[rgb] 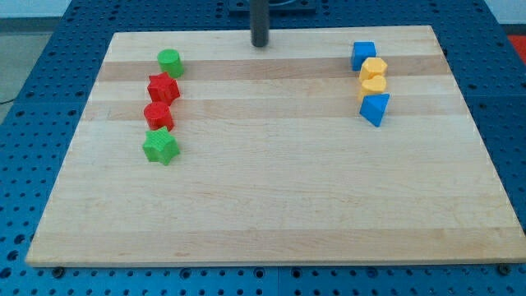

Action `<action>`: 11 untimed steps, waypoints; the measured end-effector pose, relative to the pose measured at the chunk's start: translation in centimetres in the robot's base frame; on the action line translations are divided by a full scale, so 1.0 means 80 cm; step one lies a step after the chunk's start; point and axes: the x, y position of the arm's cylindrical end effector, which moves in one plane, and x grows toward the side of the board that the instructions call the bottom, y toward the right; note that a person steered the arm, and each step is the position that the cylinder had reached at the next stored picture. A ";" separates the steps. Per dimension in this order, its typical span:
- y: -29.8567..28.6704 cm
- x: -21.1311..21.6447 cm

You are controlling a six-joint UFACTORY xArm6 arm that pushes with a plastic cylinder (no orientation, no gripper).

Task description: Point at the green circle

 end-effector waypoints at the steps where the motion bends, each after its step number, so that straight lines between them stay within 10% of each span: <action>1: -0.028 -0.020; 11: -0.155 0.049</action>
